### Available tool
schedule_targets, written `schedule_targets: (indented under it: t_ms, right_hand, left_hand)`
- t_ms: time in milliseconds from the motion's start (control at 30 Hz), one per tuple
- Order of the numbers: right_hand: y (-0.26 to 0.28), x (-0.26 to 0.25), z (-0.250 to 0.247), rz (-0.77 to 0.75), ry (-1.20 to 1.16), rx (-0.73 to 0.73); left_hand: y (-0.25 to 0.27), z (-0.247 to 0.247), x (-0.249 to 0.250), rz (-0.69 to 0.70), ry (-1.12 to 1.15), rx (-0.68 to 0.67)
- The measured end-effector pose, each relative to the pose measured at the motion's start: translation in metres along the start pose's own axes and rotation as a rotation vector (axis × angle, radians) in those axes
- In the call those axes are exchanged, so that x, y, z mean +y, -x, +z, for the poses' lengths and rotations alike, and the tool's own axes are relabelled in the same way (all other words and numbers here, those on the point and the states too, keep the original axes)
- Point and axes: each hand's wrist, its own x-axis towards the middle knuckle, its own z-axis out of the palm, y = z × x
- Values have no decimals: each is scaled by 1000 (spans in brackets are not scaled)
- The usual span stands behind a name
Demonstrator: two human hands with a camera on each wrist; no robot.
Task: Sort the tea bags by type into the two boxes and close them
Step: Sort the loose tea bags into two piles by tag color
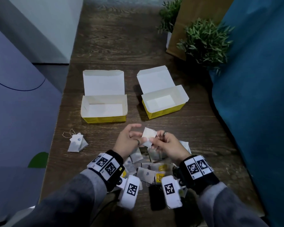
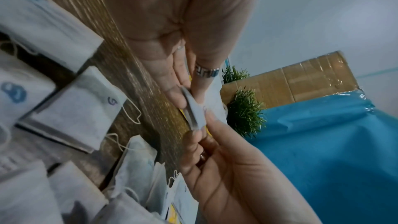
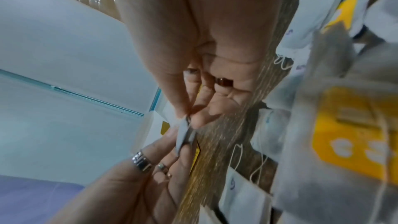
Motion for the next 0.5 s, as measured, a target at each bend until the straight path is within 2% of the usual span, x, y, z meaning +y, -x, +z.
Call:
schedule_targets:
  t_ms: [67,133,200,267,333,367,500]
  right_hand:
    - [-4,3,-8,12,-2,86]
    - [-9,4,-22,44,14,193]
    - [-17,5,-39,65,53,289]
    - [-27,7,-56,84,104,384]
    - [-34,7,-71,125,207,454]
    - [-36,7,-76,134,240,467]
    - [-32,9,-88,49,392,519]
  left_hand:
    - [-4,5,-3,-14,5,-21]
    - [-7,8,-7,7,-82,-25]
    - [-9,9,-9,106,-368,2]
    - [-9,8,-12,234,-770,-11]
    - [-7,7,-16,232,-1097,-50]
    - [-6,7,-19,200,-1187,-55]
    - [-3,5,-24,154,-1176,-11]
